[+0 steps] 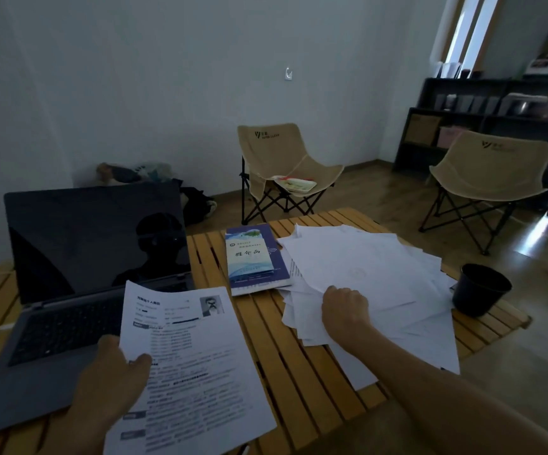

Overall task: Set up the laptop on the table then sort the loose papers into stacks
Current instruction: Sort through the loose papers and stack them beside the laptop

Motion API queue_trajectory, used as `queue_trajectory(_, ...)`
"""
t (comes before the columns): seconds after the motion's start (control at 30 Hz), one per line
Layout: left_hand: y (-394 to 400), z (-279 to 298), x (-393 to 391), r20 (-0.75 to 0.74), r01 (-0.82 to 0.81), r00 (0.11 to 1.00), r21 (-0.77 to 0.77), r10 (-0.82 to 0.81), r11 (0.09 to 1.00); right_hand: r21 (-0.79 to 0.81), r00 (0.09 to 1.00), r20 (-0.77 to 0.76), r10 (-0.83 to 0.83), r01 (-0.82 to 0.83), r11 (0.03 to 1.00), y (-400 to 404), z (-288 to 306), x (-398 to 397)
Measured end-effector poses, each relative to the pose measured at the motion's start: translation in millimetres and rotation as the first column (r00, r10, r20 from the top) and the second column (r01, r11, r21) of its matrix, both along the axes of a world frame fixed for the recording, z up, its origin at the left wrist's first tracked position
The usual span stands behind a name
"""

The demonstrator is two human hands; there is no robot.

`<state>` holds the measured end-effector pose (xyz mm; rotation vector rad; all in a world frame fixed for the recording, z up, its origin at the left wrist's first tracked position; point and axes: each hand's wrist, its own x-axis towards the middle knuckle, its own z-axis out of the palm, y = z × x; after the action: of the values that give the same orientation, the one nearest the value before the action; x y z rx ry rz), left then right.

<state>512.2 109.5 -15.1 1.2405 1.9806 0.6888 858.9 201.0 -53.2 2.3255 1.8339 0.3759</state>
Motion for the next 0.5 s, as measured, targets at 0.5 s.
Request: queue_trajectory(0.5, -17.5, -3.4, 28.0, -0.106, 0.234, 0.970, 0.147, -0.220, 0.961, -0.252, 0.844, -0.500, 0.193, -0.355, 0.900, -140.6, 50.8, -71.0)
